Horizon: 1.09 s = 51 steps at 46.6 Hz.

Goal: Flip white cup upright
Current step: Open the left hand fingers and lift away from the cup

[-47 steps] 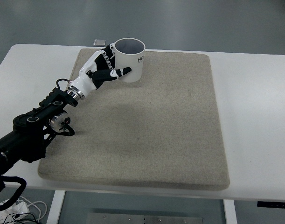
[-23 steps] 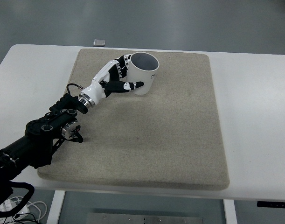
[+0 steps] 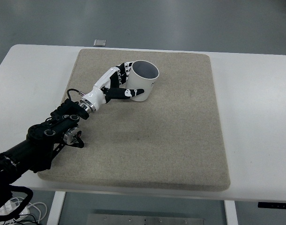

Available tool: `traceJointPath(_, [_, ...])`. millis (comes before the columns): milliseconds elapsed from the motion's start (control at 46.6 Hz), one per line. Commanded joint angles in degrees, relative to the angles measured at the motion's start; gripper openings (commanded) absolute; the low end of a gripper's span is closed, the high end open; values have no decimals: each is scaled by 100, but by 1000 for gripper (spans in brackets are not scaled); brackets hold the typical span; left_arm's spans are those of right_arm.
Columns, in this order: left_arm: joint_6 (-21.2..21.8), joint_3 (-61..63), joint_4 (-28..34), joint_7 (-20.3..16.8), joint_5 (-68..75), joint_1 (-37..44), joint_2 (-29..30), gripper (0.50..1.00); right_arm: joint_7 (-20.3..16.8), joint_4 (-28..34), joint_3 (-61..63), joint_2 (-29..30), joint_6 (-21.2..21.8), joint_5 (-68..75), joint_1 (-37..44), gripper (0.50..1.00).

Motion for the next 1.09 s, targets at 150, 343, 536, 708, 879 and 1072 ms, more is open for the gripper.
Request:
traceJointPath(150, [10, 0, -17, 0, -24, 0, 26, 998, 0, 9, 0, 0, 0, 0, 0, 952])
traceJointPath(343, [1, -9, -44, 0, -68, 0, 26, 999, 0, 0, 0, 0, 0, 0, 0, 952])
traceJointPath(536, [-25, -35, -105, 0, -77, -9, 26, 999, 0, 0, 0, 0, 0, 0, 0, 952])
traceJointPath(708, [1, -105, -447, 0, -85, -44, 61, 999, 0, 0, 0, 0, 0, 0, 0, 952])
traceJointPath(879, [27, -333, -597, 0, -94, -281, 263, 999, 0, 0, 0, 0, 0, 0, 0, 952])
traceJointPath(1072, [-69, -448, -580, 0, -366, -606, 378, 999, 0, 0, 0, 0, 0, 0, 0, 952])
